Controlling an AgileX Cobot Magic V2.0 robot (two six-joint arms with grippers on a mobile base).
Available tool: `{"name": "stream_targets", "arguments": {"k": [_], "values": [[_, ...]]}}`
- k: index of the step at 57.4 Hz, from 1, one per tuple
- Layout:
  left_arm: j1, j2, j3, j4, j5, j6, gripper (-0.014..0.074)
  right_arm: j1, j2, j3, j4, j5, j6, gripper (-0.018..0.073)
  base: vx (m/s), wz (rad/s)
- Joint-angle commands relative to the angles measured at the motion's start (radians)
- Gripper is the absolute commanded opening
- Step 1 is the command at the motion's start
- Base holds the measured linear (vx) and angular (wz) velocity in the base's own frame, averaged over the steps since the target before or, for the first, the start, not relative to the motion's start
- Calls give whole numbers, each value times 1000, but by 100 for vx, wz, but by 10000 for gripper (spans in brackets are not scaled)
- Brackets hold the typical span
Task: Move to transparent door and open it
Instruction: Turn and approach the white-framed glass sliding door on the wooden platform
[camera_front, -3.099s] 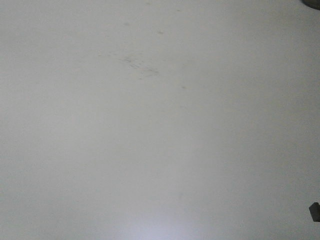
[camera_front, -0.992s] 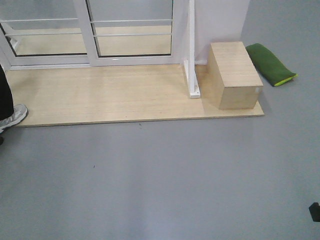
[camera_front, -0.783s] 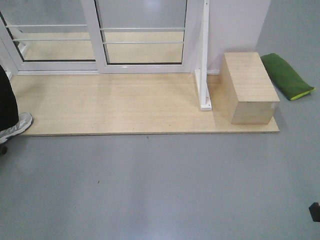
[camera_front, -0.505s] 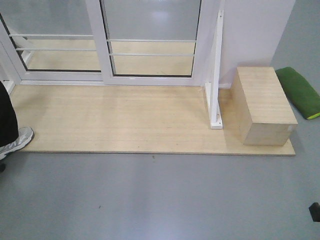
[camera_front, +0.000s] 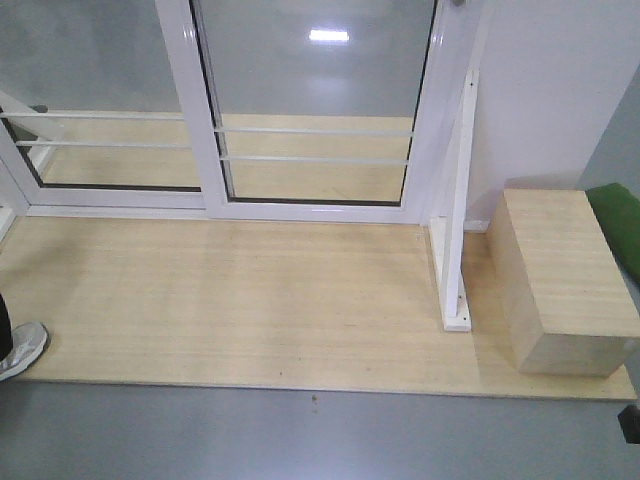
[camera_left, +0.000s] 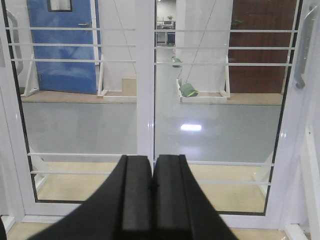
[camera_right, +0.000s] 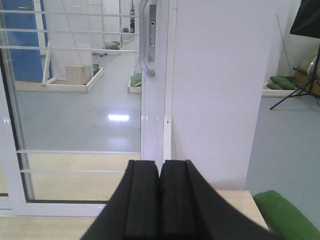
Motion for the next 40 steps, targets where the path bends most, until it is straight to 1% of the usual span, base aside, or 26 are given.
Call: {"name": "stream_targets", "arguments": {"k": [1,22,40], "values": [[-1,-11,30,-4,-78,-7,-6,-6,-11,13,-1,-81,-7,-5,49,1],[-1,-11,30,-4,-78,-7,-6,-6,-11,13,-1,-81,-7,-5,45,-1],[-1,-11,30,-4,-78,-7,-6,-6,-11,13,-1,-81,-7,-5,39,-3]]}}
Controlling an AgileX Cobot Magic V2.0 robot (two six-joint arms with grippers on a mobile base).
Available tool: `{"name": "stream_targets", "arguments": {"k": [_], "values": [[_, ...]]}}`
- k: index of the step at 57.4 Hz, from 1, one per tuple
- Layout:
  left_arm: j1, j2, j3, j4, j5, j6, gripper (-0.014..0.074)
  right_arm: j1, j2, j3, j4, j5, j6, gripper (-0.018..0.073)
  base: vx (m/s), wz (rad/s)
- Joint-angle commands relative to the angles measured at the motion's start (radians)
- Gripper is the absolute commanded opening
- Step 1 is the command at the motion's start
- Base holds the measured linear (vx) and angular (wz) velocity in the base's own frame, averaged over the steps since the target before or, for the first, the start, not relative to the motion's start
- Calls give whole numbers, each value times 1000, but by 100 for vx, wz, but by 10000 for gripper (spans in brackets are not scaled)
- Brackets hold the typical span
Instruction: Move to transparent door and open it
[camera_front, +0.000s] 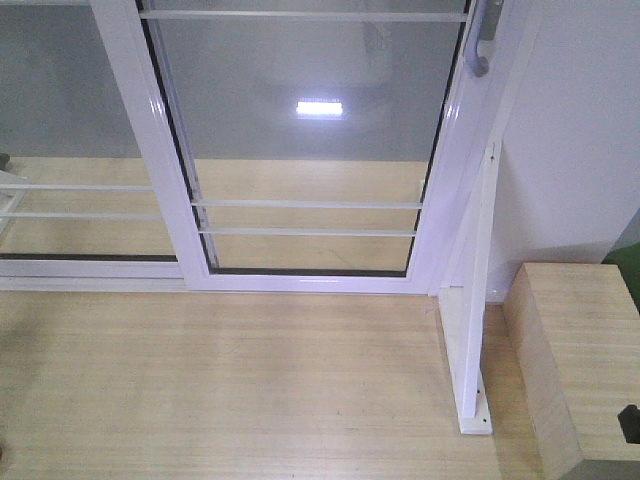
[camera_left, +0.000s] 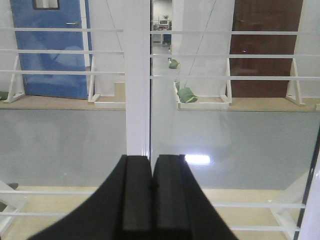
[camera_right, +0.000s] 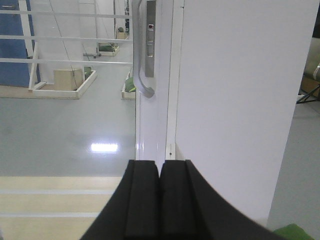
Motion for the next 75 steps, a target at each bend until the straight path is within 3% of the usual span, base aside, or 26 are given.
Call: {"name": "stream_targets", "arguments": {"k": [1,39,75], "values": [[-2,-11,30,-4,-78,-7,-6,-6,-11,13,-1,-81,-7,-5,36,-4],[-2,-11,30,-4,-78,-7,-6,-6,-11,13,-1,-81,-7,-5,28,-3],[-2,-11,30,-4,-78,-7,-6,-6,-11,13,-1,-81,-7,-5,11,-2]]}}
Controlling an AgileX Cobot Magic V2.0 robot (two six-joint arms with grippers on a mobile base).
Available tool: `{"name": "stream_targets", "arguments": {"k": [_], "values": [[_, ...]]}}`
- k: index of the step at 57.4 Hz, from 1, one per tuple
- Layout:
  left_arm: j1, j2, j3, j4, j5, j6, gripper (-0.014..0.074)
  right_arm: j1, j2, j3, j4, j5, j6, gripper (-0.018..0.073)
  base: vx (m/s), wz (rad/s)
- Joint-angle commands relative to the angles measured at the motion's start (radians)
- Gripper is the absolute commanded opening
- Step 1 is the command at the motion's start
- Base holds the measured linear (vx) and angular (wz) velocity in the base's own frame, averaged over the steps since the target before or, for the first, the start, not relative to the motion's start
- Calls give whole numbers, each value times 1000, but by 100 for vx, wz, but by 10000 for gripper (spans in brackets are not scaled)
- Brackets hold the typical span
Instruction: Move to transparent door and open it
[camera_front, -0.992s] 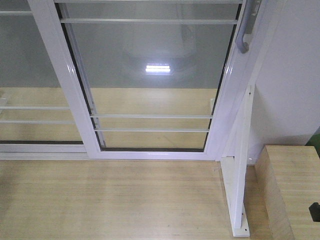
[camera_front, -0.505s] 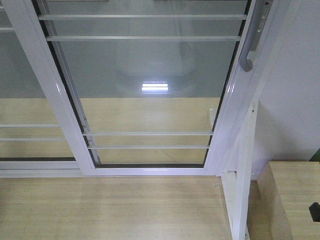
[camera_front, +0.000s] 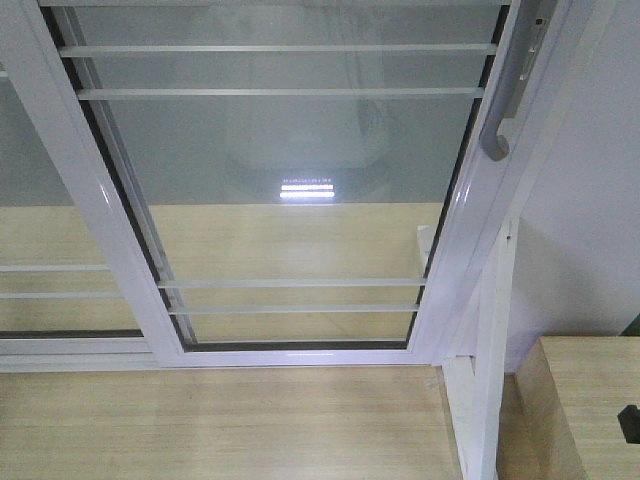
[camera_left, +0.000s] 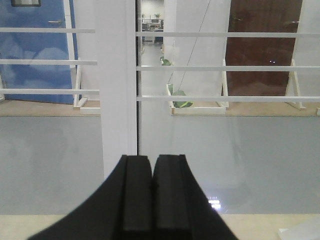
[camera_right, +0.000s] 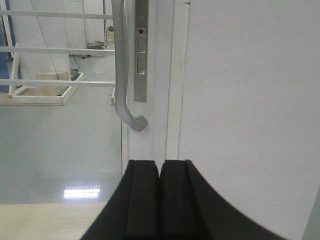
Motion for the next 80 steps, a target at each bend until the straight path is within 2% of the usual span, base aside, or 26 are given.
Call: {"name": "stream_targets", "arguments": {"k": [1,80], "values": [[-2,-11,30,-4,-78,-7,-6,-6,-11,13,-1,-81,-7,-5,5,-1],[-2,-12,30,-4,-77,-7,-6,-5,-4,13,-1,-88,-7,-5,2,0]]}}
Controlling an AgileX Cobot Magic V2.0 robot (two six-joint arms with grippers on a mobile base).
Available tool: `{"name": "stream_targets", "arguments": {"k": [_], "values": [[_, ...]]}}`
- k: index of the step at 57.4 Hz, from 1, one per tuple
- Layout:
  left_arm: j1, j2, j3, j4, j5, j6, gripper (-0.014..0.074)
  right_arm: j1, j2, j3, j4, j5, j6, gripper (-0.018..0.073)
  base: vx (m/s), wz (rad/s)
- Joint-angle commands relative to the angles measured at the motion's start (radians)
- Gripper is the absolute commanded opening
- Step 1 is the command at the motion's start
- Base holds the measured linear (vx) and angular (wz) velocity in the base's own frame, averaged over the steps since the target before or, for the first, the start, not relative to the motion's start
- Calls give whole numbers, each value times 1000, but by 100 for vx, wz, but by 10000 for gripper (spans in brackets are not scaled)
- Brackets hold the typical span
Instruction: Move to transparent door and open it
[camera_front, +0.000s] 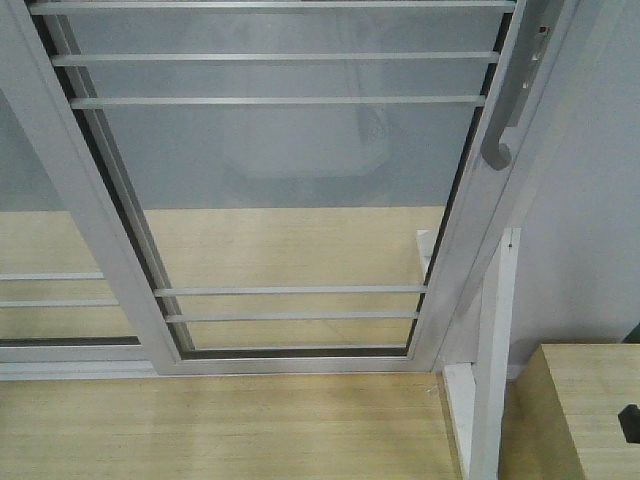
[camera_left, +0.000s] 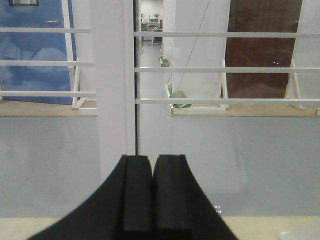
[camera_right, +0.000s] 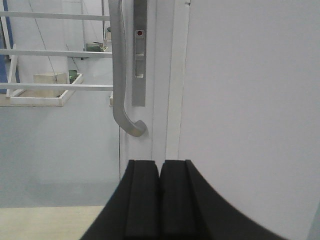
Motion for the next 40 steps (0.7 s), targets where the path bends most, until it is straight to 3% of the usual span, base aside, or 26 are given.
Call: {"name": "stream_targets", "arguments": {"k": [1,21,40], "values": [[-2,-12,30,-4,-78,-7,-6,-5,-4,13,-1,-86,-7,-5,0,0],[-2,-12,30,-4,-79,-7,-6,-5,-4,13,-8,-89,-12,-5,0,0],[-2,-12,28,-5,-155,-18,-6,-6,-4,12,-8,-243,-8,-5,0,0]]}}
